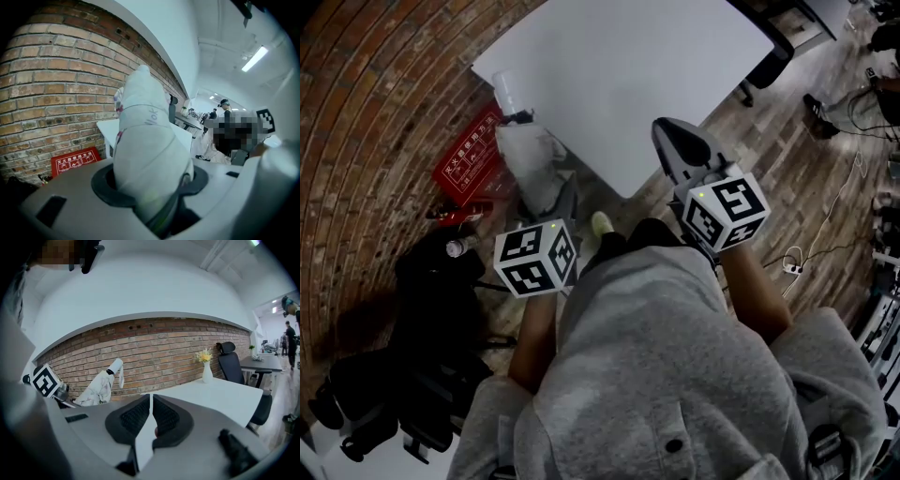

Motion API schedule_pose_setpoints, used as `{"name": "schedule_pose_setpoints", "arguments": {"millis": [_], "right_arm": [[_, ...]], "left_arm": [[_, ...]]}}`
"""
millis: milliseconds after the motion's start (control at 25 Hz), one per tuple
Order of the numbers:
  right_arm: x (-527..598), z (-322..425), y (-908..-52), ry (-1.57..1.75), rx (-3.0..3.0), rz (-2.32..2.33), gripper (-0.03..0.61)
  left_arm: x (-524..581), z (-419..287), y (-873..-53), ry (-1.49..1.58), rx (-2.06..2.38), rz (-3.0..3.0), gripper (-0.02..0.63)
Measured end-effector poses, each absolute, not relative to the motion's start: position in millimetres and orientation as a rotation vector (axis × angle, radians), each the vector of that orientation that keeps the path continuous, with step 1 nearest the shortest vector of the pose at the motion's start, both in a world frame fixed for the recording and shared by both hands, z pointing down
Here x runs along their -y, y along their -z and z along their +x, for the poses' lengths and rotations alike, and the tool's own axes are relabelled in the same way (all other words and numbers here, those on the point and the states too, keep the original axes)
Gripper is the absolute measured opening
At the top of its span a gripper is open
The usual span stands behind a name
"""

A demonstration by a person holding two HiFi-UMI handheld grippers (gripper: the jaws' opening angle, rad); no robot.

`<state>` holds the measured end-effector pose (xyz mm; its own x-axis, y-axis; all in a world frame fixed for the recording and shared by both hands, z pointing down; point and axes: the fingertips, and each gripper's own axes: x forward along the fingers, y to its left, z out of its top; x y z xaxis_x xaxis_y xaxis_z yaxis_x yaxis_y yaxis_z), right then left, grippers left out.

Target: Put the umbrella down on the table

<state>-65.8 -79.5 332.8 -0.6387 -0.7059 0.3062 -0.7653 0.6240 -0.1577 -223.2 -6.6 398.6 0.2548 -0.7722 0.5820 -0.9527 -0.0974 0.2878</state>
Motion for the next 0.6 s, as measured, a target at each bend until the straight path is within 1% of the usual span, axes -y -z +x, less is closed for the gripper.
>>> {"name": "schedule_pose_setpoints", "arguments": {"millis": [600], "right_arm": [[86.9,-56.3,-323.8,-0.375,2.59,1.288,0.037]], "left_arm": [[19.3,-214.4,-402.9,-0.377,1.497,1.953,0.236]]}}
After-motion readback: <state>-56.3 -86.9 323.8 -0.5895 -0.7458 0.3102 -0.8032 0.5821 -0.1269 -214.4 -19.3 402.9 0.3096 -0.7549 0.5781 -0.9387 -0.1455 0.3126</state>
